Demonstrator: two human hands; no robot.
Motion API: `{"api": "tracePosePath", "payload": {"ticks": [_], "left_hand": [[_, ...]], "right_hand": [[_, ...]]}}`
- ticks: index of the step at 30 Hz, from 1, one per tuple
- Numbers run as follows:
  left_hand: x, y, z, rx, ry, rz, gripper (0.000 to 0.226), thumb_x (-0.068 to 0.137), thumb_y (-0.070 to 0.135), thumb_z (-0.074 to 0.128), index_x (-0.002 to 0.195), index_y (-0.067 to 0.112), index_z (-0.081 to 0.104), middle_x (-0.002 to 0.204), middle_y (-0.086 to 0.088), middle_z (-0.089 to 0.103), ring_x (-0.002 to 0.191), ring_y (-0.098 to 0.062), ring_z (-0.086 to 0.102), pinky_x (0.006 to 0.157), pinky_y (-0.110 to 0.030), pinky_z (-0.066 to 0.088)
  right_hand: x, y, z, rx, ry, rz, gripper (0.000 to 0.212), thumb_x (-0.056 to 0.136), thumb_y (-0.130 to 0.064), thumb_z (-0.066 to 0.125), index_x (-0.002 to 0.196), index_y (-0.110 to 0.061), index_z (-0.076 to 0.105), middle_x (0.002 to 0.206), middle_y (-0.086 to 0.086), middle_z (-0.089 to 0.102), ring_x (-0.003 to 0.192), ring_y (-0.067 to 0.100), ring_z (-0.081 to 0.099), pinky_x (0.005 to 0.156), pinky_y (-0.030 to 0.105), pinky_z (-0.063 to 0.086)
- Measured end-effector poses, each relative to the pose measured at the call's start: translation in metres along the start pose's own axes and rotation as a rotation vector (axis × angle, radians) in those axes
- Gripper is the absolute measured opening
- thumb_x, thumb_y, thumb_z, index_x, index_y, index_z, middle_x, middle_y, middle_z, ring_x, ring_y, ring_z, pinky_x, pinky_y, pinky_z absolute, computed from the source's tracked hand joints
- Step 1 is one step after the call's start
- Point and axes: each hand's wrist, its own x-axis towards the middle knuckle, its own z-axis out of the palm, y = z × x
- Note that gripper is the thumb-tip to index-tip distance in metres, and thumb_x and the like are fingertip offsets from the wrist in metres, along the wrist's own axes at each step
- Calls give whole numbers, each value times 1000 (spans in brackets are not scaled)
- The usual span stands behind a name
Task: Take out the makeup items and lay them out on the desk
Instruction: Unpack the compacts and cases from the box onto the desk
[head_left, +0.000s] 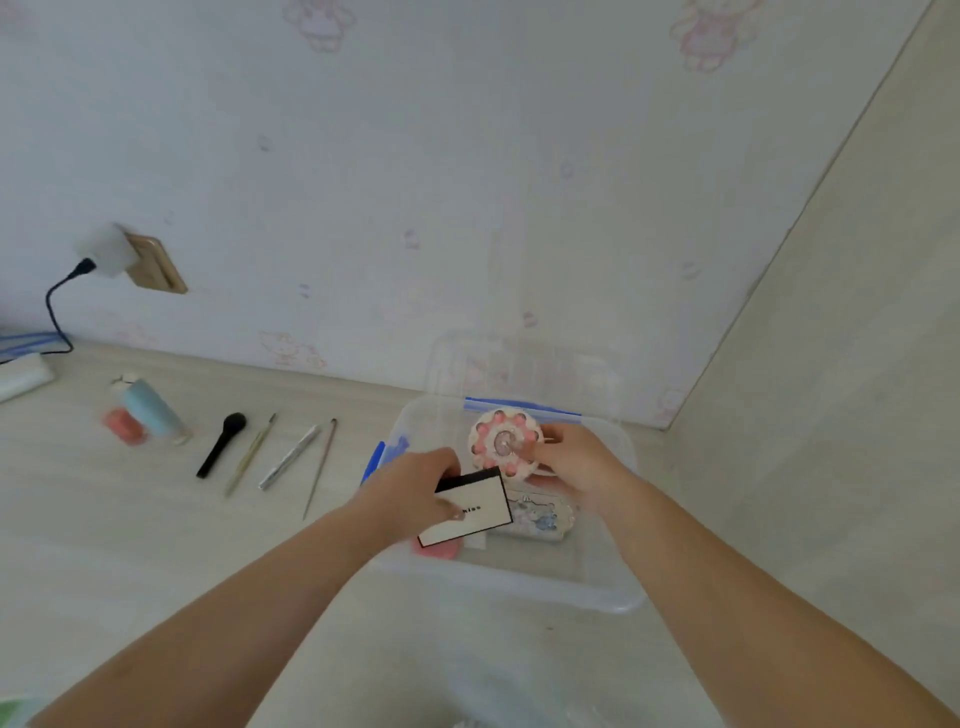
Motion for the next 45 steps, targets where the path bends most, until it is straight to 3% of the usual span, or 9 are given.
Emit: {"api": "tracePosePath", "payload": {"ticks": [4, 9, 15, 19, 24, 30, 37, 41, 45], "left_hand": [[-22, -15, -24, -265, 153, -59, 26, 72, 31, 75, 88, 23, 55, 86, 9, 63, 81, -15, 60, 68, -27, 45], [-50, -37, -36, -695, 326, -184, 21, 74, 18, 77, 88, 19, 61, 79, 9, 71, 69, 1, 65, 59, -10, 44], [-84, -85, -48, -985, 337, -359, 43, 73, 30, 78, 109, 16, 58, 103, -1, 71, 95, -15, 67, 80, -32, 53], [-104, -126, -58, -1076, 281, -385, 39, 74, 27, 76, 107, 16, 60, 103, -5, 72, 103, -21, 66, 95, -45, 50], [-120, -197, -73, -1200, 301, -431, 15, 87, 9, 63, 101, 12, 59, 97, -6, 70, 89, -20, 66, 86, -39, 53], [-137, -329, -95, -1200, 236, -510, 22, 87, 12, 64, 108, 8, 61, 104, -9, 68, 93, -22, 63, 93, -40, 47], [-144, -446, -110, -1244, 158, -645, 27, 88, 9, 61, 114, 3, 57, 107, -12, 68, 90, -22, 64, 79, -32, 53], [-136, -485, -114, -1229, 97, -710, 28, 90, 9, 59, 117, 3, 56, 100, -9, 68, 86, -19, 64, 71, -29, 53], [-121, -507, -116, -1241, 91, -738, 30, 90, 11, 60, 119, 2, 55, 107, -12, 67, 90, -22, 63, 68, -29, 51]], "right_hand": [[-11, -19, 9, 92, -40, -73, 12, 84, -6, 66, 94, -11, 62, 105, 10, 68, 93, 21, 66, 78, 31, 55], [-22, -35, 32, 246, -76, -90, 13, 88, -3, 59, 101, -6, 57, 98, 7, 66, 84, 16, 64, 69, 27, 59], [-29, -43, 88, 233, -183, -85, 21, 90, -3, 56, 111, -2, 55, 102, 10, 66, 90, 19, 64, 80, 32, 57], [-28, -40, 129, 138, -221, -111, 14, 89, -4, 58, 102, -8, 59, 103, 9, 68, 91, 18, 66, 84, 34, 55], [-14, -30, 198, 90, -216, -88, 22, 88, -6, 60, 110, -6, 57, 107, 9, 67, 90, 17, 67, 76, 29, 58], [11, 9, 311, 112, -122, 46, 14, 86, -10, 63, 99, -13, 60, 102, 6, 67, 88, 17, 63, 84, 29, 53], [33, 49, 409, 111, -82, 244, 14, 86, -8, 63, 100, -9, 59, 102, 12, 69, 88, 21, 64, 90, 33, 51], [42, 64, 440, 84, -35, 313, 25, 87, -11, 63, 111, -5, 58, 112, 15, 67, 91, 23, 64, 91, 34, 50], [50, 74, 462, 110, 12, 361, 16, 88, -12, 62, 104, -9, 60, 111, 14, 67, 95, 24, 63, 90, 33, 50]]}}
